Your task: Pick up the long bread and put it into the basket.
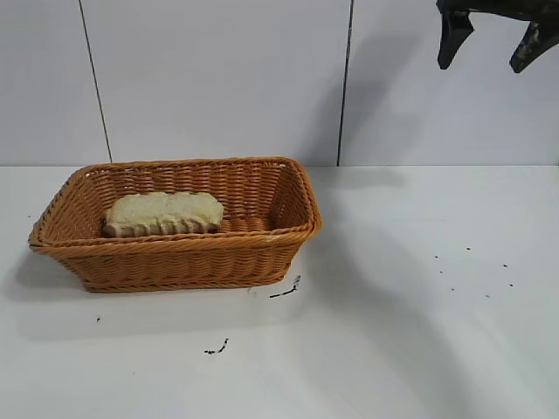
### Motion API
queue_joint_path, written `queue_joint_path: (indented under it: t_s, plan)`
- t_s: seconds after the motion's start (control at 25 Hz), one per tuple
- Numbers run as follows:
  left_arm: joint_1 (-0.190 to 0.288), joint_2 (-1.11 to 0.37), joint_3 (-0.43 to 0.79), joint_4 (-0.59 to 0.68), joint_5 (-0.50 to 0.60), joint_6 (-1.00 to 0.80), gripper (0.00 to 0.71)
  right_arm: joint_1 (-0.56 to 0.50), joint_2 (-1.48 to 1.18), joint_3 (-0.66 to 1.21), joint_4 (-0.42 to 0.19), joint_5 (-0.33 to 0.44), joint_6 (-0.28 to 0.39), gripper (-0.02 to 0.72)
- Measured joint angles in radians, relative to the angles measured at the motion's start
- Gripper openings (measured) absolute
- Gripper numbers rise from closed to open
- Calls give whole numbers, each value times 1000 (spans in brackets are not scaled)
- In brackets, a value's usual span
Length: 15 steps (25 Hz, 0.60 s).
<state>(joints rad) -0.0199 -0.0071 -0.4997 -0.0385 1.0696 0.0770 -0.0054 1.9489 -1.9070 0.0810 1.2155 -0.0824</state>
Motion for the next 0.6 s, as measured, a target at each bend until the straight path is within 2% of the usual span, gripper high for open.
queue_joint_path:
  t_s: [0.6]
  plan:
    - [0,0,0,0,0,0,692,0,-790,887,0,0,-37,656]
